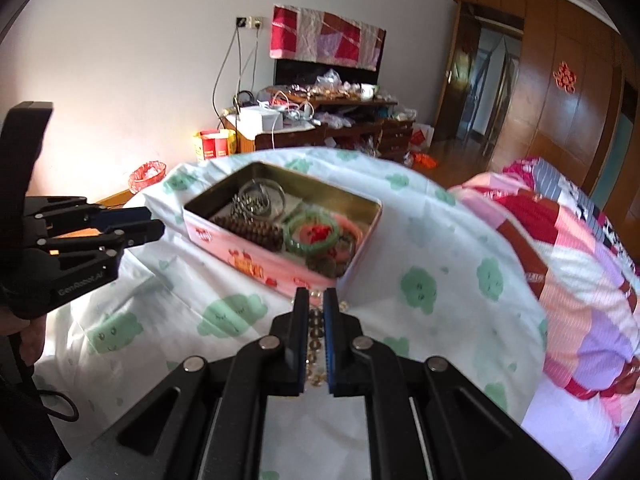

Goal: Organize jewelry
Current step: 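Carry the ring in the left tool and pearls in the right tool over the tin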

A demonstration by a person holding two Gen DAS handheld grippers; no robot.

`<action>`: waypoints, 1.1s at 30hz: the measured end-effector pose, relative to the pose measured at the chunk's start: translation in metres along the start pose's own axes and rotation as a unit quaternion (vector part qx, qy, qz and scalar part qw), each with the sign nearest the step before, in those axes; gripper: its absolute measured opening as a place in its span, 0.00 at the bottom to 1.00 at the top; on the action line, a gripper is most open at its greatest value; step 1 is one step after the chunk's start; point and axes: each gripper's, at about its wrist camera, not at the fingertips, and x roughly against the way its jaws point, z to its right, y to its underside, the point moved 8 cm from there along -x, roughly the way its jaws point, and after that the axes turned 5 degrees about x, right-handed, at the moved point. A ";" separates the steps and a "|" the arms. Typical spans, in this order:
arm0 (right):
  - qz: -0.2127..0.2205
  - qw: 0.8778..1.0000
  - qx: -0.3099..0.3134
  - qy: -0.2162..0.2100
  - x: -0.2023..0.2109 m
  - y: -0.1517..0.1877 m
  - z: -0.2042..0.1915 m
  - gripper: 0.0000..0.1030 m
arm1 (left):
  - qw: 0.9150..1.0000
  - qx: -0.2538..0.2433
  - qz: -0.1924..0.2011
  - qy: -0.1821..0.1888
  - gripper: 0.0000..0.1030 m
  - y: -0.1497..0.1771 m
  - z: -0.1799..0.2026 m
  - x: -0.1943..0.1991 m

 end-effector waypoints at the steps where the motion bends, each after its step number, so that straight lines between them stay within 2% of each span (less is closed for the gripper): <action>1: 0.003 1.000 0.004 0.001 0.001 -0.003 0.000 0.08 | 1.000 -0.002 0.002 0.000 0.19 -0.003 0.000 0.001; 11: 0.029 0.999 0.031 0.008 0.002 -0.035 0.005 0.08 | 0.999 -0.030 0.028 -0.005 0.19 -0.044 0.005 0.009; 24: 0.059 0.997 0.040 0.018 -0.012 -0.073 0.019 0.08 | 0.998 -0.041 0.030 -0.036 0.19 -0.079 -0.004 -0.017; 33: 0.059 0.998 0.032 0.020 -0.031 -0.085 0.028 0.08 | 0.998 -0.042 0.023 -0.048 0.19 -0.092 -0.006 -0.038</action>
